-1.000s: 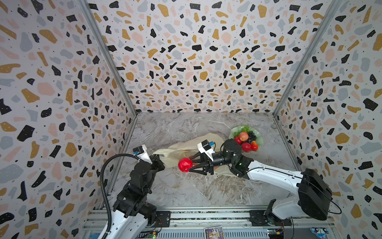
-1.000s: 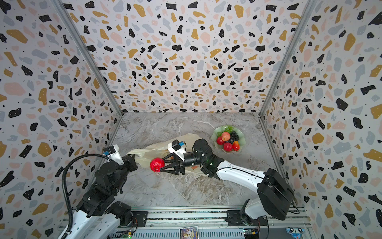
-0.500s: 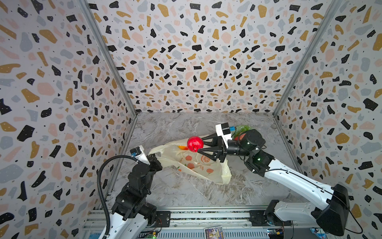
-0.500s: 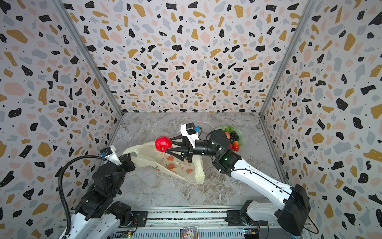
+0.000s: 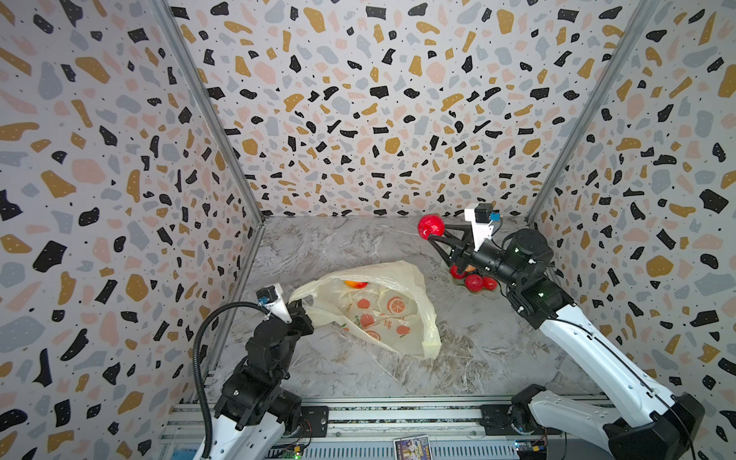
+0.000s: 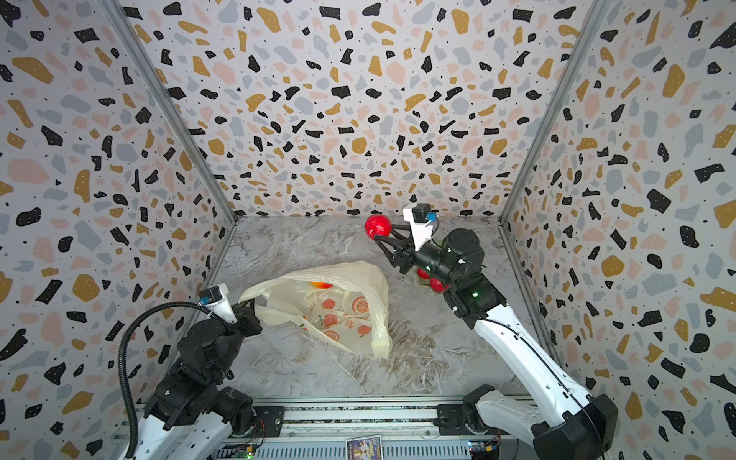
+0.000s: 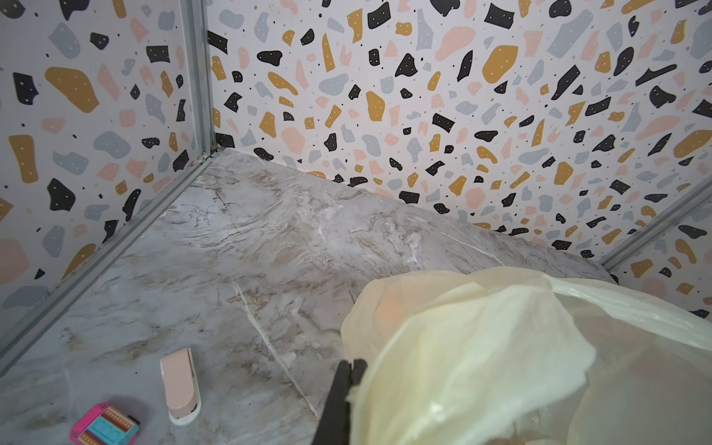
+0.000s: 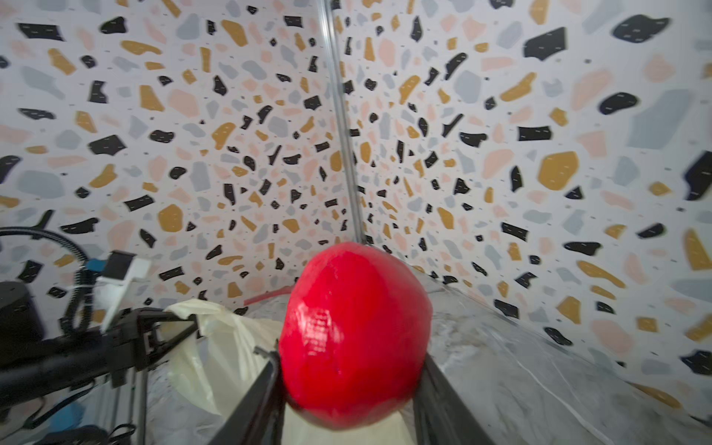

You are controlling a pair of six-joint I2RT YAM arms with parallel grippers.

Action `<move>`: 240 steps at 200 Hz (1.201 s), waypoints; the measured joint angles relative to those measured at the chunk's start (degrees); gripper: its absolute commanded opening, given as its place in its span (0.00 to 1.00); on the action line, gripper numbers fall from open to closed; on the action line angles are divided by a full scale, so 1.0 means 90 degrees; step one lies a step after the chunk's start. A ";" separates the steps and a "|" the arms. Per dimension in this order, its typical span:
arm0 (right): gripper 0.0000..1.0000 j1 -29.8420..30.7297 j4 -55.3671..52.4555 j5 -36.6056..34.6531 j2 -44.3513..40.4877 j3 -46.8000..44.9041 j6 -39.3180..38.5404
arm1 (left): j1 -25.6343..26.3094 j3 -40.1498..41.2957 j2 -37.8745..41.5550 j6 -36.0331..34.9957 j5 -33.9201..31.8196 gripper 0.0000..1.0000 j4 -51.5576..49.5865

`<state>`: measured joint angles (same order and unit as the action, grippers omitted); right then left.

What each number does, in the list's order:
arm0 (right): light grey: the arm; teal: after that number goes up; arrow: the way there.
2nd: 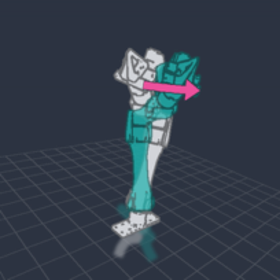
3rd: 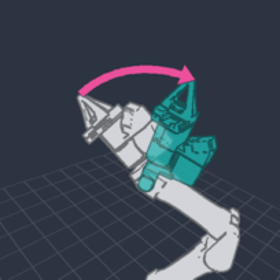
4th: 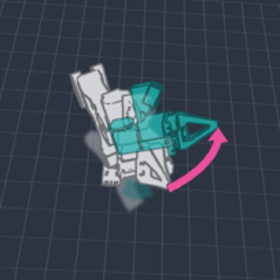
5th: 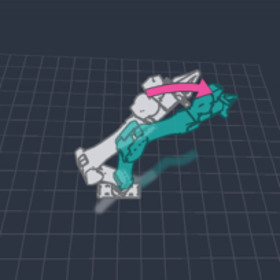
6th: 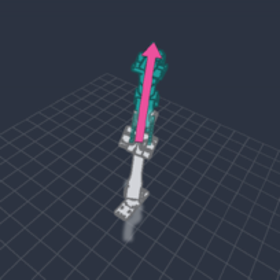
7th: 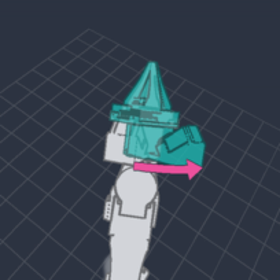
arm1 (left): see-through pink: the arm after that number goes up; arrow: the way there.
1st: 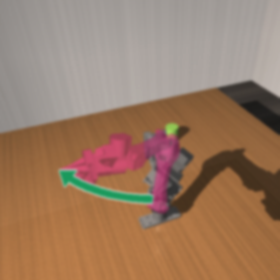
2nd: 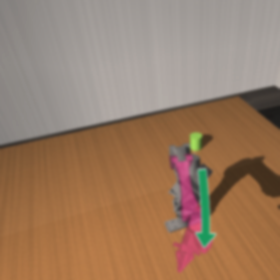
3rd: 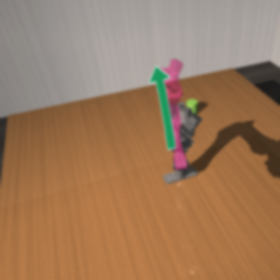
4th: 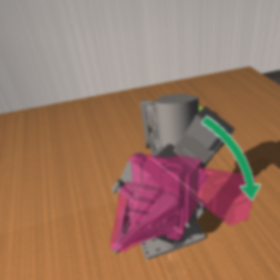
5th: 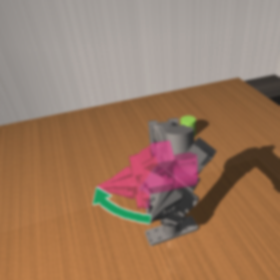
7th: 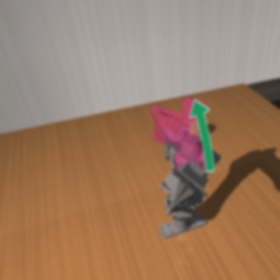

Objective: Take fruits out of the plastic bag
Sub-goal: Place the fake fruit on the plate.

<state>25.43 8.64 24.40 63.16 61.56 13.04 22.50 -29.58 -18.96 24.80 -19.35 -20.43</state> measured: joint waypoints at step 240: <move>0.60 -0.1013 -0.2242 -0.2101 0.2744 -0.0719 -0.0342 | 0.0000 0.0107 0.0112 -0.0175 0.0646 0.08 0.0287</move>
<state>16.32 -11.53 5.50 87.85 55.09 9.96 22.50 -28.62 -17.96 23.22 -13.54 -17.85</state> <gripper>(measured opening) 0.574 0.079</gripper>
